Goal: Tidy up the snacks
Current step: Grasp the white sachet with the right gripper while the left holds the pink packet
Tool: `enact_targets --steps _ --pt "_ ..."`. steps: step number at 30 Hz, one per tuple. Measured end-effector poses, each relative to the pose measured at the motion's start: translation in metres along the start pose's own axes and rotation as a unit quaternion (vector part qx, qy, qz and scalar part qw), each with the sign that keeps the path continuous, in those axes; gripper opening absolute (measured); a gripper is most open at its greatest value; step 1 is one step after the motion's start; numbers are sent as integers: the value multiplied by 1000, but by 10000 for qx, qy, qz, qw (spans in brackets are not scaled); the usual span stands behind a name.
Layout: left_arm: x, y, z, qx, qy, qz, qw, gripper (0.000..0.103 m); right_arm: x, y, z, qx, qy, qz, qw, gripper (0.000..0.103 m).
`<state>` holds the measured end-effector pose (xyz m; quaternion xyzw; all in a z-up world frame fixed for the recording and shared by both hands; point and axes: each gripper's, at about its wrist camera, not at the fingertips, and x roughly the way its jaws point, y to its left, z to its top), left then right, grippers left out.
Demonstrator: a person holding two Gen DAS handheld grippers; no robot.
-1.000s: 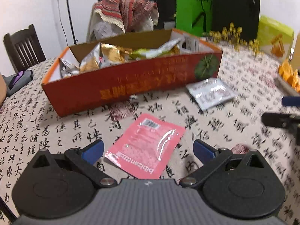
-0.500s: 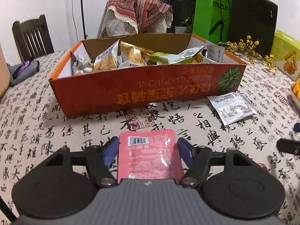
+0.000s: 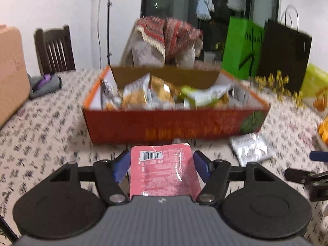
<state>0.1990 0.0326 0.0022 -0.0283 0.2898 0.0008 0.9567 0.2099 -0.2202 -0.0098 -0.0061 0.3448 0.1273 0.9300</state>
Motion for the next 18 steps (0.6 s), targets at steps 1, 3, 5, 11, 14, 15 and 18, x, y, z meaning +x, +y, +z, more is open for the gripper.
enact_targets --steps 1,3,5,11,14,15,18 --pt "-3 0 3 -33 -101 22 9999 68 3 3 6 -52 -12 -32 10000 103" --pt "-8 1 8 -119 -287 43 9995 68 10 10 18 -177 -14 -93 9998 103" --pt "-9 0 10 -160 -408 85 9990 68 21 19 29 -240 1 -105 9997 103" --pt "-3 8 8 -354 -531 234 9977 68 66 41 49 -336 263 -97 9990 103" --pt "0 14 6 -460 -525 249 9973 68 88 48 50 -377 488 -302 9976 101" --pt "0 16 6 -491 -526 245 9971 68 94 49 48 -367 553 -345 9972 99" --pt "3 19 4 -557 -506 217 9969 68 97 43 45 -156 543 -149 9983 90"
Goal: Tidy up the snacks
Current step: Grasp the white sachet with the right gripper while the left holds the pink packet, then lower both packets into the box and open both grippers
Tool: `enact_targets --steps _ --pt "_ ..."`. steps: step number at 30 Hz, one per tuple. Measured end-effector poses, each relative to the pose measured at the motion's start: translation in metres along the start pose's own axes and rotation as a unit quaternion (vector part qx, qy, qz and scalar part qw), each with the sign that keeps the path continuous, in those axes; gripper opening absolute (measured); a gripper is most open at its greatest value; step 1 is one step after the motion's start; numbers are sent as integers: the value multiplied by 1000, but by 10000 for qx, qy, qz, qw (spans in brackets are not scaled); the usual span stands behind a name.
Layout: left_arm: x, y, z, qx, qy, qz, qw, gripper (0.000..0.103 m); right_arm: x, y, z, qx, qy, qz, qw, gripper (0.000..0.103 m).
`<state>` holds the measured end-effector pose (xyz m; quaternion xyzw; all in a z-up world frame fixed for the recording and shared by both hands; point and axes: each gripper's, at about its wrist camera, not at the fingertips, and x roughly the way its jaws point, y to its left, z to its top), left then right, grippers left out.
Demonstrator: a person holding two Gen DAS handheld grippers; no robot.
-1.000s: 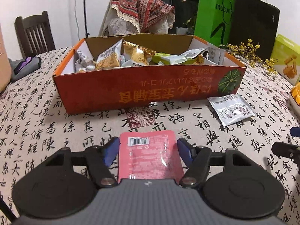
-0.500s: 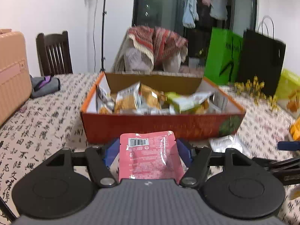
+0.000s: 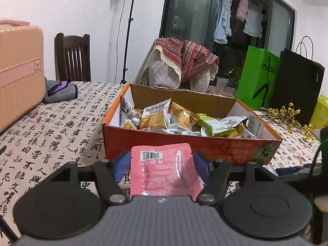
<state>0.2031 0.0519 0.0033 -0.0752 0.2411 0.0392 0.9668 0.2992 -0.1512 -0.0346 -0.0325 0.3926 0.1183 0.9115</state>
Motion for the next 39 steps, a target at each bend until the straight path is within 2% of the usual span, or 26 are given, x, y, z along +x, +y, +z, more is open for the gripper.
enact_targets --steps 1,2,5,6,7,9,15,18,22,29,34,39 --pt "1 0 0 -9 13 3 10000 68 -1 -2 -1 48 -13 118 9999 86" --pt "1 1 0 -12 16 11 10000 68 -4 -2 -2 -2 -56 127 9999 76" --pt "-1 1 0 -36 -8 25 10000 68 -12 -3 -5 -29 -139 160 9998 63" --pt "-2 1 0 -37 -20 33 10000 68 -15 -4 -6 -33 -173 181 9997 48" --pt "-3 1 0 -37 -32 44 10000 68 -20 -5 -8 -34 -229 201 9995 39" --pt "-7 0 2 -42 -66 48 10000 68 -29 -9 -10 5 -307 345 9989 28" --pt "-24 -9 9 -44 -229 55 9997 68 -63 -14 -15 -84 -651 562 9963 13" --pt "-33 -16 12 -8 -296 49 9996 68 -81 -17 -16 -80 -885 657 9939 9" --pt "-44 -27 21 30 -402 52 9992 68 -102 -22 -10 -44 -1163 802 9900 9" --pt "-45 -41 55 33 -600 91 9981 68 -129 -29 26 122 -1682 1081 9797 9" --pt "-21 -47 86 11 -672 159 9976 68 -116 -27 68 244 -1805 1229 9755 9" --pt "23 -54 112 13 -600 343 9976 68 -77 -27 108 454 -1739 1318 9748 9"
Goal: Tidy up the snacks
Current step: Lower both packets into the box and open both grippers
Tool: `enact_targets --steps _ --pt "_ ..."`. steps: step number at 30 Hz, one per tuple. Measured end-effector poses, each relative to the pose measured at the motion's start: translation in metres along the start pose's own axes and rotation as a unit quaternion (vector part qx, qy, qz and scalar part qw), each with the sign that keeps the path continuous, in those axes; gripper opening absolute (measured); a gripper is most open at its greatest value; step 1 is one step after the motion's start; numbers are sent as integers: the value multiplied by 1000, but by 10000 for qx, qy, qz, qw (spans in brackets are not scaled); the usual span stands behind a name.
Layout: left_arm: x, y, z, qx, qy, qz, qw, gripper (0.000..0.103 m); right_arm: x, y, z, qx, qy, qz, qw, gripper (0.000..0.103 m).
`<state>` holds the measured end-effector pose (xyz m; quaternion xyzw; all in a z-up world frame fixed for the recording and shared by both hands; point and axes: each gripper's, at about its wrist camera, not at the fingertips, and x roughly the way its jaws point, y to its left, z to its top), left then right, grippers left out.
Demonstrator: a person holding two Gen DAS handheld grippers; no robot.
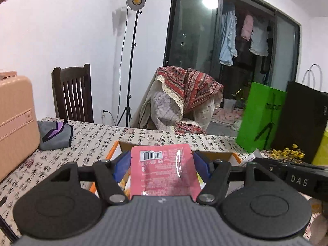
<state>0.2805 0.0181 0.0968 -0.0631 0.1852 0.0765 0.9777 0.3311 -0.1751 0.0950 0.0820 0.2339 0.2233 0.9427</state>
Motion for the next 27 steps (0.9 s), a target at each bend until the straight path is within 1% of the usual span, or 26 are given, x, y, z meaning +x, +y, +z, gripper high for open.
enact_targets --steps 3,5,6,7,8,9,11,13,14,18,21,27 --pt "30 -6 6 52 28 189 9998 69 31 -9 4 161 111 6 9998 10" --pt "45 -6 5 52 81 304 9995 72 51 -14 1 163 281 -59 9995 17" --pt "51 -5 3 42 144 342 9993 83 60 -14 0 108 379 -187 9990 38" --pt "54 -4 0 7 173 372 9992 98 65 -15 -2 -10 459 -270 9986 54" --pt "54 -2 -3 -23 126 410 9991 103 68 -17 -5 -139 498 -325 9981 85" --pt "51 1 -6 -32 51 449 9990 103 67 -18 -8 -223 472 -360 9980 98" --pt "49 5 -9 -46 74 514 9986 103 61 -22 -11 -281 338 -399 9982 97" --pt "46 9 -11 -137 136 577 9982 103 57 -24 -12 -322 384 -383 9980 99" --pt "44 11 -12 -172 140 607 9979 103 55 -25 -12 -351 389 -376 9979 103" --pt "28 15 -13 -168 89 654 9977 103 42 -17 -13 -519 362 -370 9973 103" --pt "16 20 -15 -179 79 583 9981 103 30 -7 -16 -638 332 -368 9967 103" --pt "-6 35 -16 -176 93 264 9995 103 -1 12 -24 -713 233 -554 9956 103"
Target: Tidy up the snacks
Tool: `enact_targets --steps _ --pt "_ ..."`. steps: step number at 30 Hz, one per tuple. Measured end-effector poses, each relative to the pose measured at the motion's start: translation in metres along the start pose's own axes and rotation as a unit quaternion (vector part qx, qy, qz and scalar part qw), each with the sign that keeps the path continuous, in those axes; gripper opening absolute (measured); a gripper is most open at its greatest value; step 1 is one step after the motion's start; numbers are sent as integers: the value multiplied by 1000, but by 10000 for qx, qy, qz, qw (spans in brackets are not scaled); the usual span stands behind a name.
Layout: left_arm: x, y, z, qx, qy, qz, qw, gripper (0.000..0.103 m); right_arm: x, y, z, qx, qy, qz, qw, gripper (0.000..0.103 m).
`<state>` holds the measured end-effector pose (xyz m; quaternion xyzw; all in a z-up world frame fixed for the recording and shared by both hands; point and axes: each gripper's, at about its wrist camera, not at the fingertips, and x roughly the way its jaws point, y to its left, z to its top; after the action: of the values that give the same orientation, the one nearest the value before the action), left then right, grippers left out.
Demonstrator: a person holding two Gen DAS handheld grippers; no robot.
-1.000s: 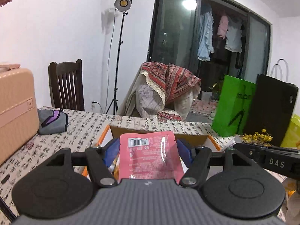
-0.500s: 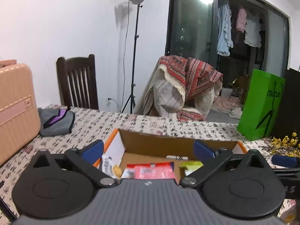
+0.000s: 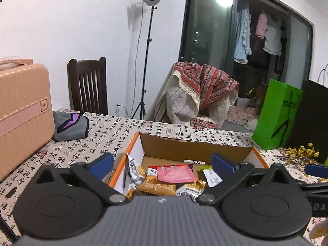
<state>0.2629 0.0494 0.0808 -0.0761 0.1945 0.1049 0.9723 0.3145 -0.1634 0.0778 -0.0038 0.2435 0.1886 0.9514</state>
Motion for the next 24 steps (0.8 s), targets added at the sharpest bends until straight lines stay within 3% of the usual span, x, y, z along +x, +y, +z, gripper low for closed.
enact_targets --steps 8,12,18,24 --pt "-54 7 -15 206 -68 -493 9985 103 -68 16 -27 66 -293 -36 9995 103" --pt "-92 9 -34 45 -59 -809 9967 103 -103 21 -51 -5 -304 15 9995 103" --pt "-154 12 -75 58 -312 -743 9967 103 -155 24 -89 -190 -300 125 9993 103" --pt "-193 14 -117 342 -257 -590 9973 103 -179 17 -130 -21 -66 257 9996 103"
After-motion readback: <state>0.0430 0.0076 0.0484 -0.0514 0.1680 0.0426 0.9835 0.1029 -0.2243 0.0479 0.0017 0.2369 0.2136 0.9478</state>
